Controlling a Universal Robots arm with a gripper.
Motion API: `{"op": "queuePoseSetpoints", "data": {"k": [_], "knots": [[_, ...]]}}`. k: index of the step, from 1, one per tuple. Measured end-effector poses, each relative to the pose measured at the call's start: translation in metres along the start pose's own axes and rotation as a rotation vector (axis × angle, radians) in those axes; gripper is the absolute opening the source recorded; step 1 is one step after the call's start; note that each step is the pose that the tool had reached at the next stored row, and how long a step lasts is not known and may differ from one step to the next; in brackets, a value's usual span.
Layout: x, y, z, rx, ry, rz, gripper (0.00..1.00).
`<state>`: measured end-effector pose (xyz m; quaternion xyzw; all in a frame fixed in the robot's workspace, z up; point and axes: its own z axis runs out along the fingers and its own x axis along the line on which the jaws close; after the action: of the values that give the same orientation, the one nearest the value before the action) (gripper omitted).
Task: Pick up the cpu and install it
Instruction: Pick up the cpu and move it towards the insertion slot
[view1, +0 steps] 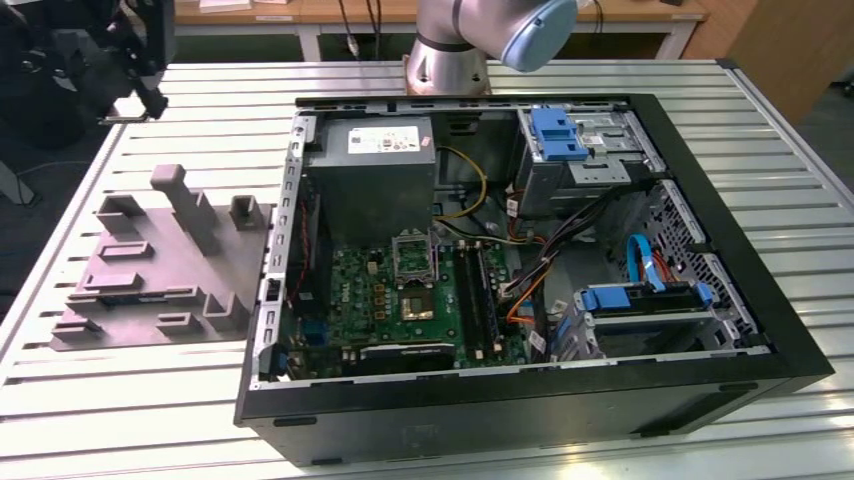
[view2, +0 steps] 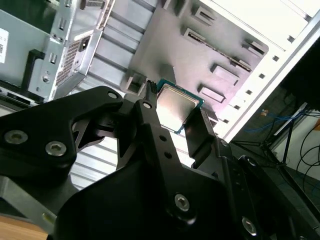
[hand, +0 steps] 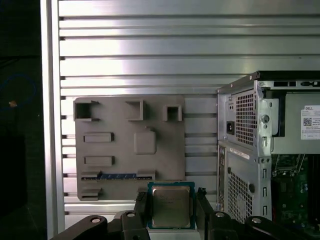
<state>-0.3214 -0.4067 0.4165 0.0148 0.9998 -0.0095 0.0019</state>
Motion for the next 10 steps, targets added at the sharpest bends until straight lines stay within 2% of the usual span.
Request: {"op": "queuePoseSetpoints", "data": {"k": [10], "knots": [[-0.0456, 0.0014, 0.0006, 0.0, 0.0, 0.0, 0.47]]}}
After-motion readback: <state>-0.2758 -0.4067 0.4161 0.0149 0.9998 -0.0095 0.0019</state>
